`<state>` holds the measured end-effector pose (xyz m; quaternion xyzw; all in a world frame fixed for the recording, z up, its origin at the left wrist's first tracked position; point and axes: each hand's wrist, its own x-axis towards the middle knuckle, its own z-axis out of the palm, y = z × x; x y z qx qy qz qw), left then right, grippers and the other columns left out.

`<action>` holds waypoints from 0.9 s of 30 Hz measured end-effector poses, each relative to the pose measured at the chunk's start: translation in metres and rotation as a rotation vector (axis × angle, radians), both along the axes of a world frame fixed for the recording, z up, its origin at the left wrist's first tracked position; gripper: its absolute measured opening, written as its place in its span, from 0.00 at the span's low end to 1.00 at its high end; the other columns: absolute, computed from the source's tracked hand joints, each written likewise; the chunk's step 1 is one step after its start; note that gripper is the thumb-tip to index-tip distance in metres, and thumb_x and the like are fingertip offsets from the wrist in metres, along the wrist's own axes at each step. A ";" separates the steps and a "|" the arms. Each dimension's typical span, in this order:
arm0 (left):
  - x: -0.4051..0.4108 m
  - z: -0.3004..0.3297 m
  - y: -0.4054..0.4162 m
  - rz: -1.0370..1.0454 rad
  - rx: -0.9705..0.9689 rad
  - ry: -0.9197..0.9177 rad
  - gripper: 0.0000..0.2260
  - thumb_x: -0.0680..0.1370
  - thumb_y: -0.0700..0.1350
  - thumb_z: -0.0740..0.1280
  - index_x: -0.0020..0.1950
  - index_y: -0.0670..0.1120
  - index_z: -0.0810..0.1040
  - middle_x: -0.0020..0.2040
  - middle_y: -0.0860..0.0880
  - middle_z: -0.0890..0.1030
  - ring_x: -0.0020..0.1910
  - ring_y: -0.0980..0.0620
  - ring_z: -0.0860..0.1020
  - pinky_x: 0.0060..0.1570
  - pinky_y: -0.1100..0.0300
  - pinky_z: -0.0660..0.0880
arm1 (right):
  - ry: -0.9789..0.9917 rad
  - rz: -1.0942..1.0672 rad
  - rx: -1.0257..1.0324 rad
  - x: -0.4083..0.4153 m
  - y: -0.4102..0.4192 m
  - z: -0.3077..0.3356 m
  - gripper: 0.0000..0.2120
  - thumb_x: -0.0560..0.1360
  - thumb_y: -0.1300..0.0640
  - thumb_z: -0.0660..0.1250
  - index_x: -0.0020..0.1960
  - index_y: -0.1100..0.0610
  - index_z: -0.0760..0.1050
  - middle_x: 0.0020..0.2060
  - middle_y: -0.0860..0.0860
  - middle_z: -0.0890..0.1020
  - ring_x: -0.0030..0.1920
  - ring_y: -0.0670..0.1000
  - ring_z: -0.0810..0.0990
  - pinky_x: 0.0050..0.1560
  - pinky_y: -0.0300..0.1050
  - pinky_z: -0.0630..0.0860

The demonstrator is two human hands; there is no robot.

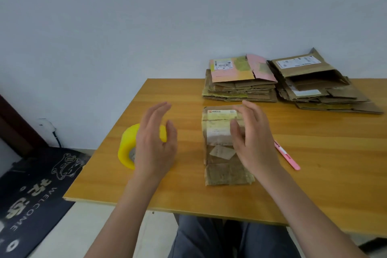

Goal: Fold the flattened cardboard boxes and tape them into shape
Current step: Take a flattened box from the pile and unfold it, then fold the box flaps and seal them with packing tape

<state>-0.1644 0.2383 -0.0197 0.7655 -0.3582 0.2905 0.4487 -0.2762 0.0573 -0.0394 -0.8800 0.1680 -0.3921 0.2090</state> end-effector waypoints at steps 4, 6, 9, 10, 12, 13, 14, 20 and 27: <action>0.012 -0.012 0.050 0.188 -0.122 0.179 0.26 0.73 0.37 0.61 0.71 0.38 0.68 0.65 0.40 0.70 0.64 0.47 0.71 0.61 0.75 0.63 | -0.055 0.226 0.041 0.016 0.046 0.012 0.16 0.79 0.59 0.61 0.66 0.60 0.72 0.62 0.53 0.75 0.61 0.42 0.71 0.63 0.29 0.68; 0.016 -0.025 0.067 0.212 -0.129 0.401 0.31 0.74 0.38 0.64 0.77 0.39 0.60 0.69 0.41 0.65 0.68 0.46 0.69 0.66 0.66 0.64 | 0.067 0.339 0.107 0.024 0.071 0.011 0.19 0.81 0.57 0.61 0.71 0.58 0.68 0.65 0.51 0.73 0.63 0.43 0.72 0.65 0.38 0.71; 0.023 -0.046 0.078 0.209 -0.170 0.831 0.33 0.77 0.41 0.70 0.78 0.42 0.58 0.72 0.43 0.67 0.68 0.45 0.70 0.65 0.51 0.70 | 0.316 0.397 0.185 0.037 0.095 -0.004 0.26 0.82 0.51 0.59 0.78 0.54 0.57 0.71 0.48 0.68 0.69 0.47 0.69 0.68 0.41 0.70; 0.025 -0.052 0.080 0.202 -0.151 0.918 0.29 0.77 0.43 0.70 0.75 0.42 0.64 0.70 0.43 0.71 0.65 0.45 0.74 0.60 0.52 0.73 | 0.377 0.397 0.209 0.042 0.099 -0.010 0.28 0.82 0.50 0.59 0.79 0.53 0.54 0.70 0.48 0.69 0.67 0.46 0.71 0.66 0.41 0.71; 0.024 -0.062 0.079 0.166 -0.123 1.016 0.12 0.78 0.46 0.70 0.59 0.45 0.77 0.57 0.43 0.81 0.52 0.49 0.79 0.46 0.58 0.75 | 0.424 0.398 0.279 0.053 0.104 -0.024 0.30 0.82 0.48 0.59 0.79 0.50 0.51 0.63 0.47 0.74 0.56 0.43 0.75 0.57 0.38 0.76; 0.024 -0.065 0.078 0.142 -0.129 1.030 0.06 0.78 0.47 0.70 0.53 0.47 0.78 0.51 0.45 0.83 0.47 0.50 0.80 0.41 0.60 0.74 | 0.429 0.397 0.329 0.058 0.104 -0.030 0.31 0.82 0.47 0.59 0.79 0.48 0.49 0.59 0.46 0.76 0.52 0.41 0.75 0.54 0.38 0.77; 0.023 -0.068 0.076 0.119 -0.140 1.022 0.05 0.78 0.48 0.70 0.51 0.49 0.78 0.48 0.48 0.83 0.47 0.51 0.80 0.39 0.60 0.74 | 0.421 0.392 0.379 0.062 0.105 -0.037 0.32 0.81 0.46 0.60 0.79 0.47 0.48 0.57 0.46 0.77 0.50 0.41 0.77 0.53 0.39 0.78; 0.019 -0.075 0.065 0.031 -0.237 0.949 0.12 0.80 0.49 0.65 0.64 0.53 0.74 0.52 0.54 0.81 0.52 0.55 0.79 0.44 0.64 0.75 | 0.311 0.307 0.465 0.073 0.103 -0.060 0.34 0.80 0.47 0.62 0.80 0.51 0.50 0.41 0.51 0.78 0.38 0.46 0.78 0.40 0.41 0.77; 0.030 -0.038 0.069 -0.189 -0.565 0.945 0.21 0.77 0.54 0.63 0.69 0.52 0.71 0.62 0.49 0.79 0.59 0.46 0.80 0.47 0.49 0.82 | 0.017 0.463 0.466 0.085 0.112 -0.019 0.26 0.79 0.53 0.66 0.74 0.56 0.63 0.44 0.53 0.83 0.40 0.48 0.83 0.41 0.42 0.81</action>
